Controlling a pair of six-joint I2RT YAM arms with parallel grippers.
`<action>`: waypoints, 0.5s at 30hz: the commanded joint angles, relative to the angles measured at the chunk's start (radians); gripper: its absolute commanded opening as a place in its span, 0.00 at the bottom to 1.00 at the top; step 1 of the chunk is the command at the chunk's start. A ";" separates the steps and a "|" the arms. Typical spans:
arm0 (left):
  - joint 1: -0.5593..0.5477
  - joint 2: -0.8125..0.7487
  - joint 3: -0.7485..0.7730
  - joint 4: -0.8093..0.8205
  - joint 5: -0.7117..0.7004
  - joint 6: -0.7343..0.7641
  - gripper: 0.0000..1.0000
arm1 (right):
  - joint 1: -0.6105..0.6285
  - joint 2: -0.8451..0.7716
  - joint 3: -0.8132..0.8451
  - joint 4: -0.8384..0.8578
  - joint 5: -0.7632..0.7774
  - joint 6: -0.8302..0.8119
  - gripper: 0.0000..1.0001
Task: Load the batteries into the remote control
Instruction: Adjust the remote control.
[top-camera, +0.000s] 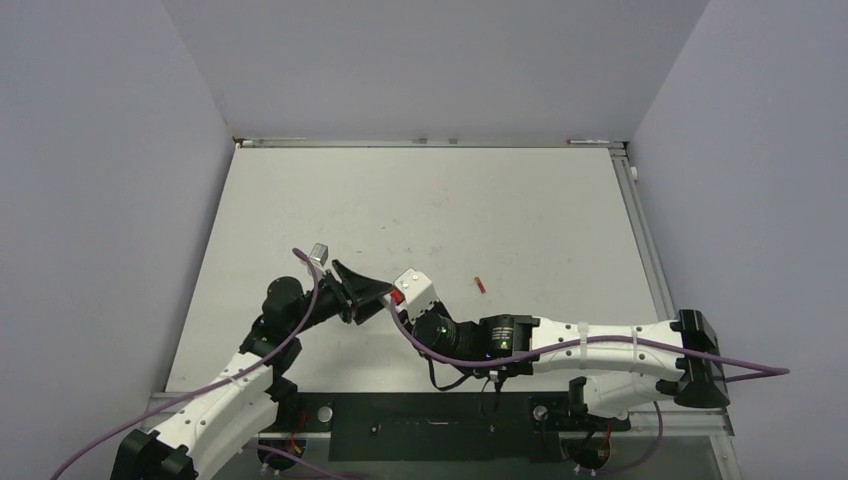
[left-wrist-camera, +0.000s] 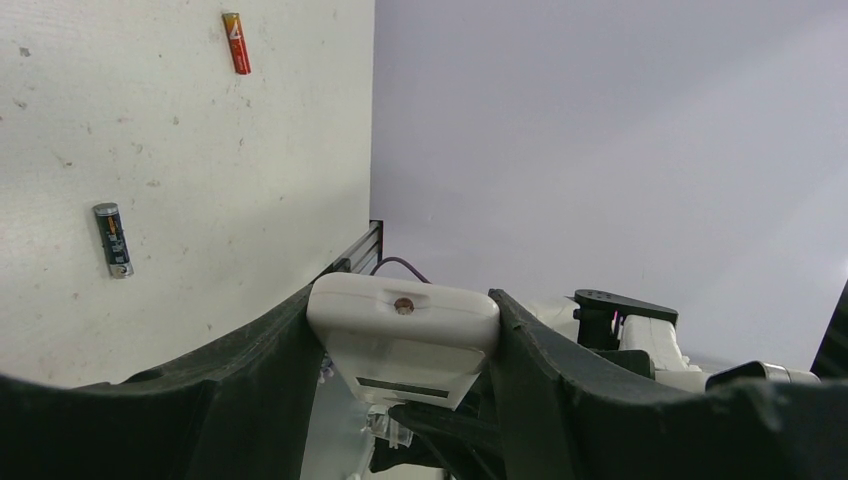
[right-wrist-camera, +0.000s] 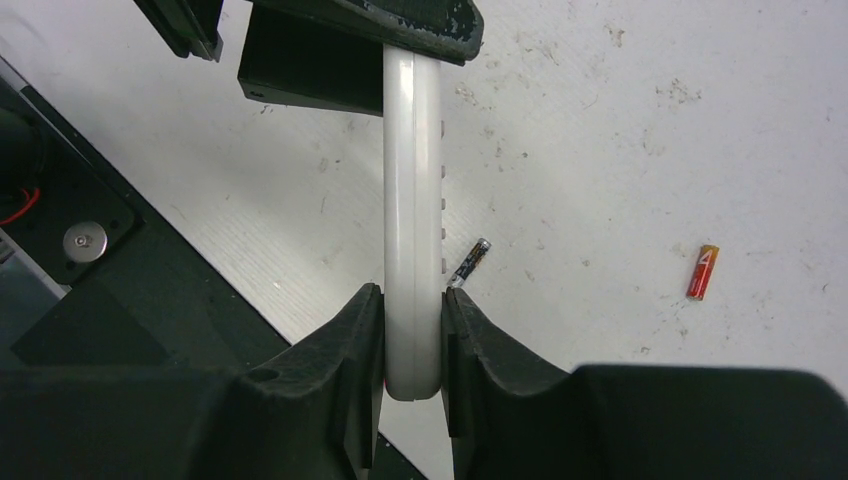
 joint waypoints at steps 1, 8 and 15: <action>0.005 -0.014 -0.003 0.049 0.042 -0.013 0.00 | 0.002 0.015 0.040 0.018 0.005 -0.001 0.08; 0.007 -0.030 -0.010 0.070 0.060 -0.019 0.47 | -0.005 -0.054 0.014 0.044 -0.013 0.016 0.08; 0.011 -0.063 -0.017 0.081 0.067 -0.006 0.78 | -0.104 -0.167 -0.063 0.072 -0.104 0.048 0.08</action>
